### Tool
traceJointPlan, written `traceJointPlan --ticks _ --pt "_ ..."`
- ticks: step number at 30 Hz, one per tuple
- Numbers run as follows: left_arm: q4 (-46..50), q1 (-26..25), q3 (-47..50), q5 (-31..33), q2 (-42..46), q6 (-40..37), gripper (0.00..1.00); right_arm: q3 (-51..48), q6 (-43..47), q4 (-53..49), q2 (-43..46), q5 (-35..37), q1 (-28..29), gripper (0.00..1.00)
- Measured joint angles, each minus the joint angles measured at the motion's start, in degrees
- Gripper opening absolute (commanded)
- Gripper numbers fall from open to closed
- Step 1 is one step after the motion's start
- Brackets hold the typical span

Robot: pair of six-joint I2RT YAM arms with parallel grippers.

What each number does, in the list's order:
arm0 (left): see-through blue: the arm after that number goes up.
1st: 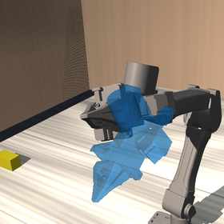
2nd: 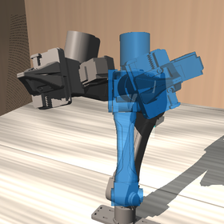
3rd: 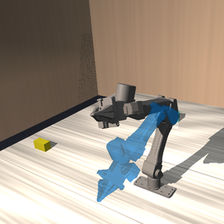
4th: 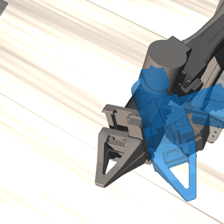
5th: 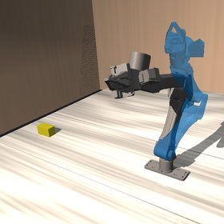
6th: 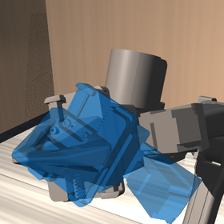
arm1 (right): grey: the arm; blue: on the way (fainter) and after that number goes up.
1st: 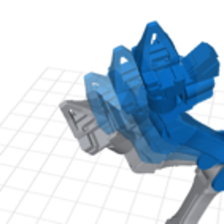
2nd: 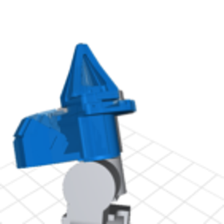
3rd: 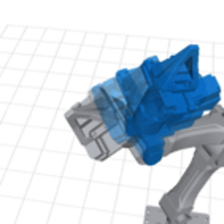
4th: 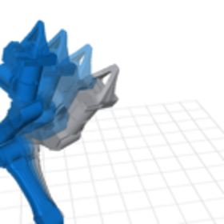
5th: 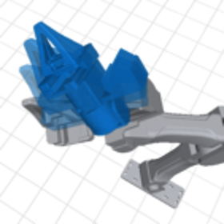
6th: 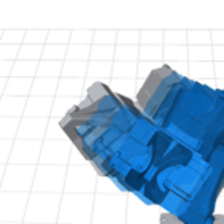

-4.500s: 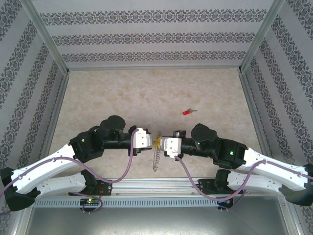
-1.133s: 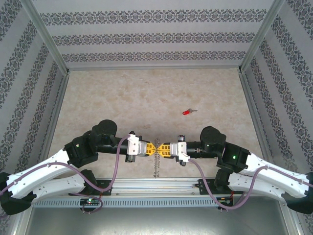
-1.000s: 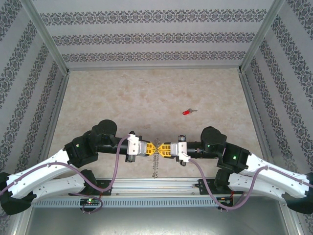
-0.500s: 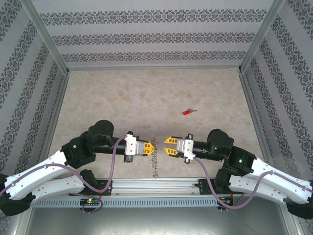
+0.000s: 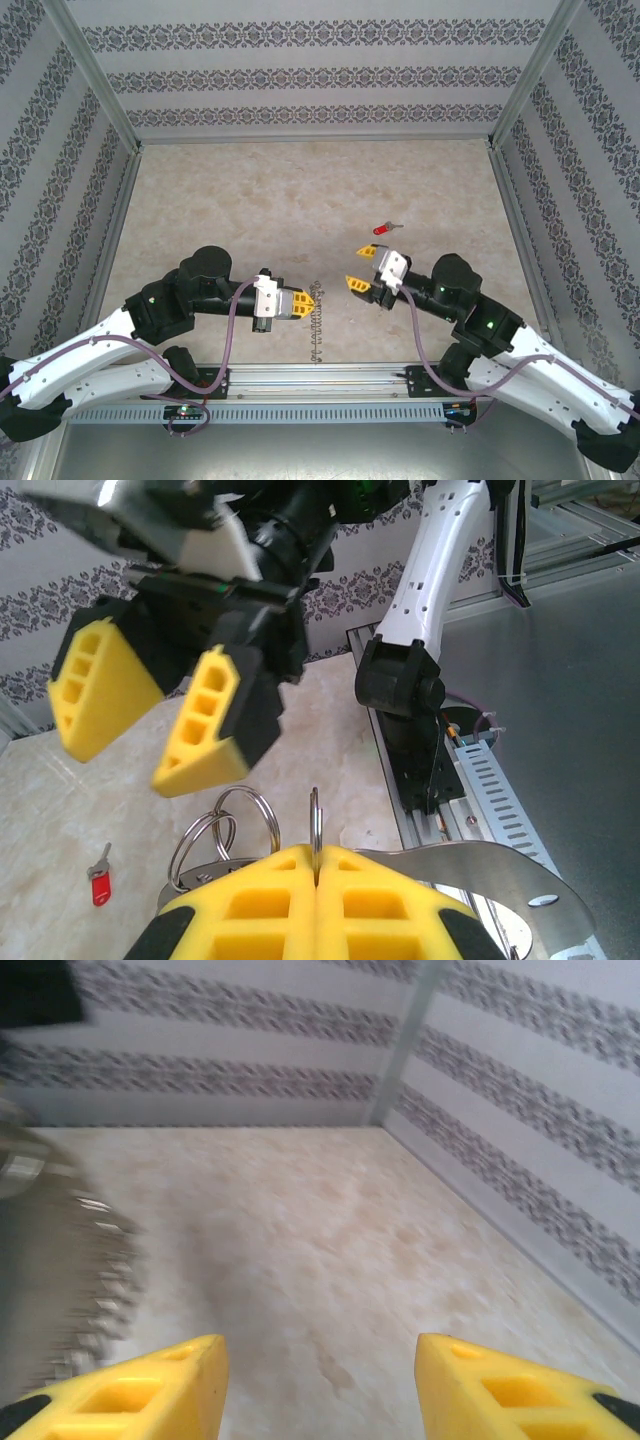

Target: Put the keys on the keyring

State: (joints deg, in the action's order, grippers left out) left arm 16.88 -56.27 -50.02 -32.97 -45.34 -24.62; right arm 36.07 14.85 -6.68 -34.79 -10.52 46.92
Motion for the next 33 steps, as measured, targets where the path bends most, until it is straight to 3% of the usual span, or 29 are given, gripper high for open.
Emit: traceJointPlan --ticks 11,25,33 --pt "-0.24 0.02 1.75 3.65 0.72 0.44 0.0 2.25 -17.92 -4.33 -16.11 -4.57 -30.8 0.56" --pt "-8.0 0.0 11.3 9.77 2.69 4.11 0.0 17.57 -14.6 -7.58 -50.86 -4.02 -34.95 0.46" --pt "-10.19 0.0 13.33 12.33 4.13 4.55 0.0 28.28 -11.39 -13.55 -64.43 -1.88 -35.19 0.38"
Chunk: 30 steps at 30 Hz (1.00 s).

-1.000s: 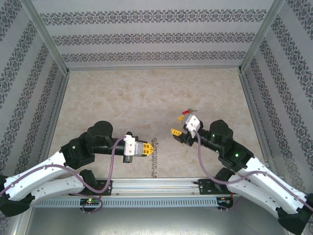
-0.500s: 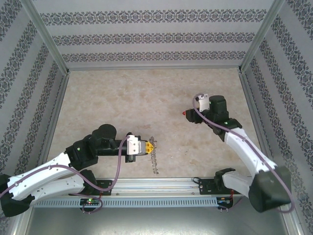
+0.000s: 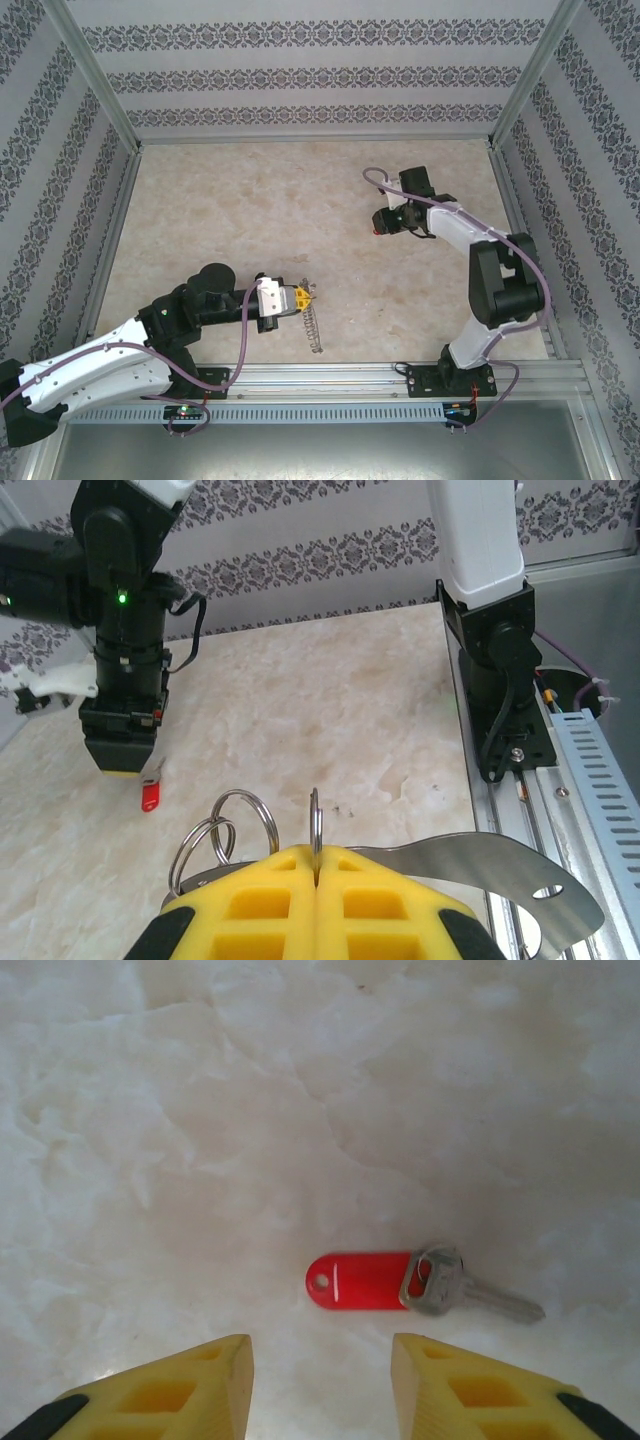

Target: Put the keys on the keyring

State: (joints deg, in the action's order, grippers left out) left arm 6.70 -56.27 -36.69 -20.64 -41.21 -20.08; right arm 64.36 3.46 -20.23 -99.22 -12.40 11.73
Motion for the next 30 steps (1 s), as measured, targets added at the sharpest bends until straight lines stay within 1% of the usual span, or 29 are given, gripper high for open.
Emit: traceJointPlan --ticks 6,10,17,24,30 --pt "-0.94 0.0 0.46 0.46 1.07 0.0 0.0 4.76 1.66 -3.5 -6.29 3.19 0.0 0.37" --pt "-1.84 0.0 0.5 0.63 1.29 -0.02 0.0 6.54 3.1 -5.14 -9.22 5.4 0.0 0.3" --pt "-2.49 0.0 0.59 0.83 1.31 -0.02 0.0 9.07 4.48 -8.31 -11.52 7.5 0.0 0.29" --pt "-2.51 0.0 0.61 0.83 1.36 -0.04 0.0 12.76 5.81 -10.38 -13.81 8.59 0.0 0.32" --pt "-2.54 0.0 1.27 0.87 1.73 -0.04 0.0 18.36 7.04 -13.09 -17.68 8.83 0.0 0.3"
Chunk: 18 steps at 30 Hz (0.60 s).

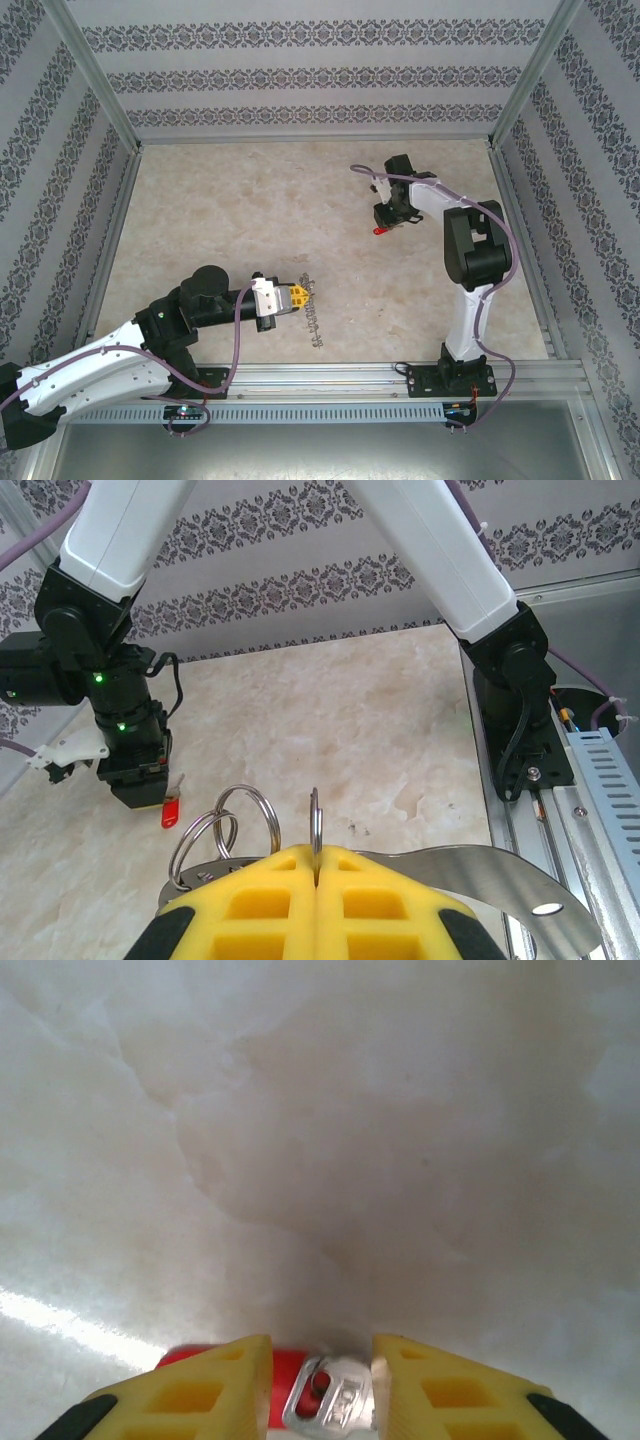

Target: Put the keys on the keyring

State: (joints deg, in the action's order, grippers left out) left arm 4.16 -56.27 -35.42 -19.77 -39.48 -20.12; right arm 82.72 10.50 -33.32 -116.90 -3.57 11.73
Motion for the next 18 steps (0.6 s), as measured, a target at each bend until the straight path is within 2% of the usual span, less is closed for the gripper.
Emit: traceJointPlan --ticks 7,12,18 --pt "-0.02 0.0 0.07 0.31 0.55 0.0 0.0 1.99 1.2 -3.21 -1.77 1.07 0.04 0.23" --pt "-0.02 0.0 0.07 0.37 0.76 0.0 0.0 1.97 1.88 -4.28 -1.77 1.62 0.07 0.08" --pt "-0.02 0.0 0.2 0.37 1.9 0.0 0.0 1.49 1.75 -4.81 -1.75 1.6 1.03 0.03"
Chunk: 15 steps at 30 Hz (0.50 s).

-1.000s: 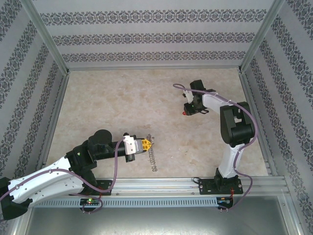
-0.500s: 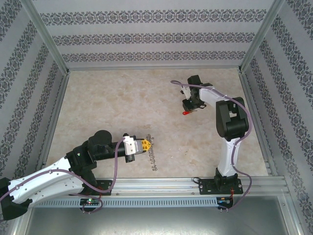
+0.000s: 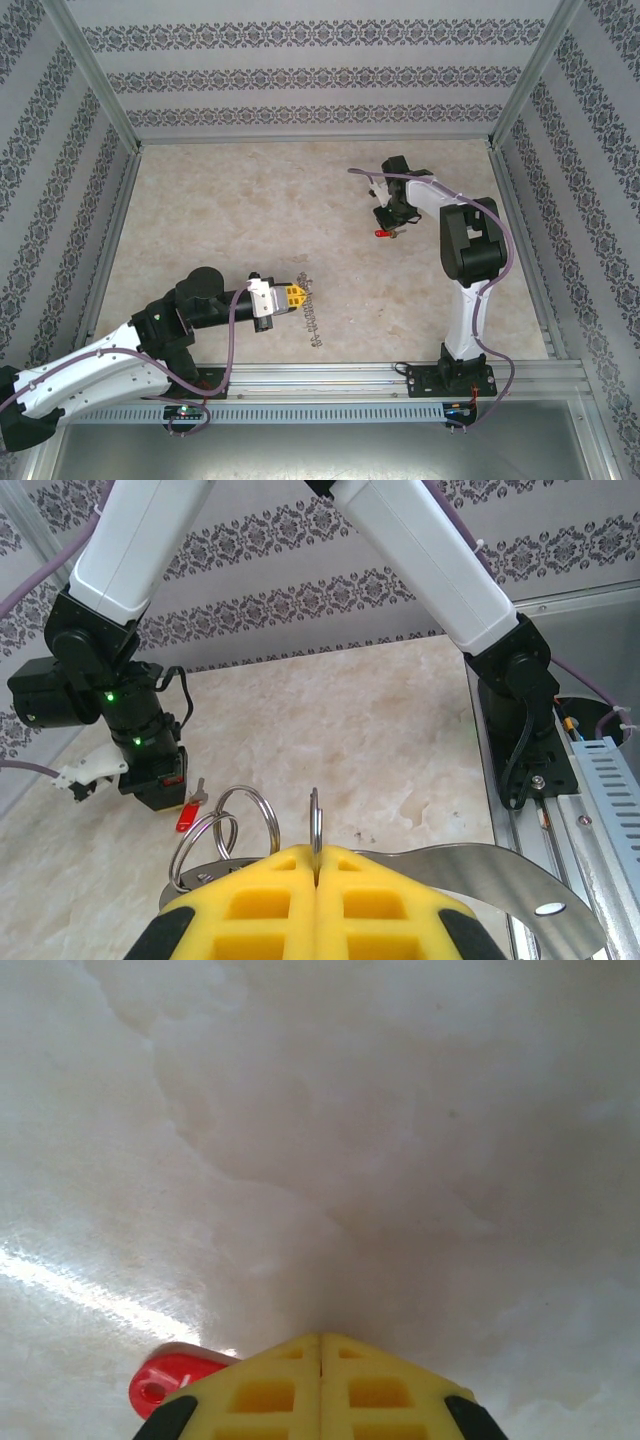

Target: Put the keys on the keyring

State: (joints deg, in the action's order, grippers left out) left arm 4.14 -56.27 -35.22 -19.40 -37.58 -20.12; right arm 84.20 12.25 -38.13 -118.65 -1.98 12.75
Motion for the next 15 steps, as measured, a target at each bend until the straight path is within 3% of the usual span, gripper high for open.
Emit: traceJointPlan --ticks 4,9,15 --pt "0.0 0.0 0.02 0.0 0.31 0.0 0.0 -1.66 -0.04 0.22 1.42 -0.02 1.62 0.06" --pt "0.0 0.0 0.09 0.0 0.31 0.0 0.0 -7.61 -1.11 0.94 7.63 -1.4 2.71 0.29" --pt "0.0 0.0 0.13 -0.02 0.31 0.0 0.0 -9.7 -2.49 2.6 11.43 -3.26 -1.4 0.33"
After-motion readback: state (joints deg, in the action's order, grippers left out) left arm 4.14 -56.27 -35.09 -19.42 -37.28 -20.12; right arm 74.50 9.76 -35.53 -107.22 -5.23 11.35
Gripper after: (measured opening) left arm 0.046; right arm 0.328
